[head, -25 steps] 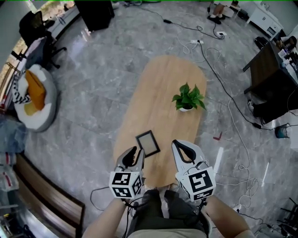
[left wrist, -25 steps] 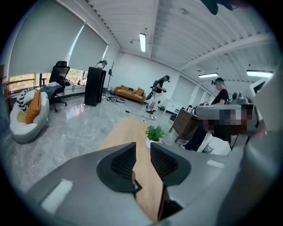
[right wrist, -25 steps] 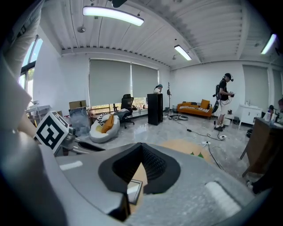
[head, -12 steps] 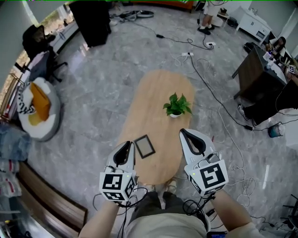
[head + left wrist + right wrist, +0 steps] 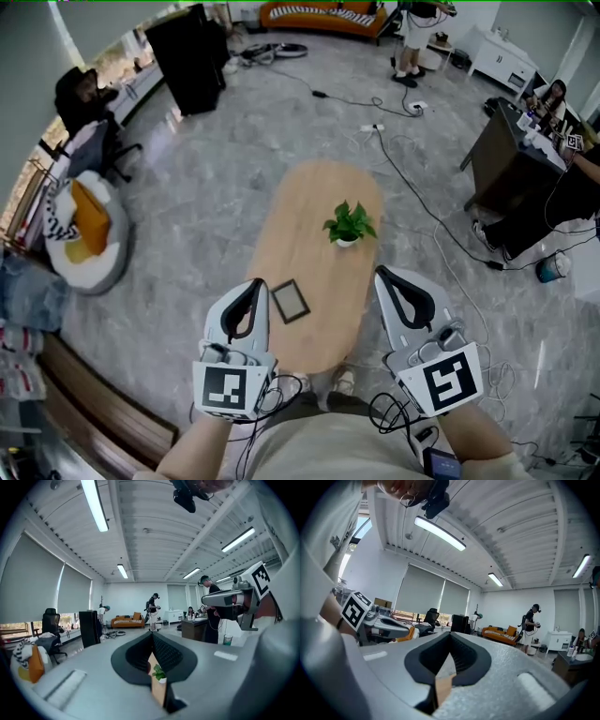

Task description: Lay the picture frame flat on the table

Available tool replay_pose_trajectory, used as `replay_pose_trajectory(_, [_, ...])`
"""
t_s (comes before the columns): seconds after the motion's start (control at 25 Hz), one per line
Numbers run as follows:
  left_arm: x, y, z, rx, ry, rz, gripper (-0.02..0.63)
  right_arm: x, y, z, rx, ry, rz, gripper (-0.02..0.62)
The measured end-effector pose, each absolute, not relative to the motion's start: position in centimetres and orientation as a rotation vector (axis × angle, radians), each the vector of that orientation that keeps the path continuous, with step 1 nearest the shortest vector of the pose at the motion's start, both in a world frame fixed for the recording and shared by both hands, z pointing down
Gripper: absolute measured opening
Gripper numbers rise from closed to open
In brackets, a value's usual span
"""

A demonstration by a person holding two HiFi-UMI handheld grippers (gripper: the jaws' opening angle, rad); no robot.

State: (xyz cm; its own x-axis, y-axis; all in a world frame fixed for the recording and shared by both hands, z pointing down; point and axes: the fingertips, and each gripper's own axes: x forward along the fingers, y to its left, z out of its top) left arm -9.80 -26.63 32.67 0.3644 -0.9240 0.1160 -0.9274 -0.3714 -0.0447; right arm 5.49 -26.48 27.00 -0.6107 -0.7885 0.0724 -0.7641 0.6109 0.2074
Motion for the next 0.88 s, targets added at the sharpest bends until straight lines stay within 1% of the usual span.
replay_pose_trajectory(0.32, [-8.6, -23.9, 28.2, 2.69, -1.827, 0.134, 0.02, 6.0, -23.8, 23.4, 1.287, -2.727, -0.295, 0.002])
replay_pose_trajectory(0.68, [-8.4, -21.8, 28.1, 2.706, -1.855, 0.202, 0.02, 6.1, -22.1, 22.8, 1.278, -2.74, -0.312, 0.002])
replay_pose_trajectory(0.88, [-8.3, -22.2, 27.5, 2.712, -1.863, 0.175, 0.02, 6.2, -22.1, 23.1, 1.272, -2.719, -0.311, 0.002])
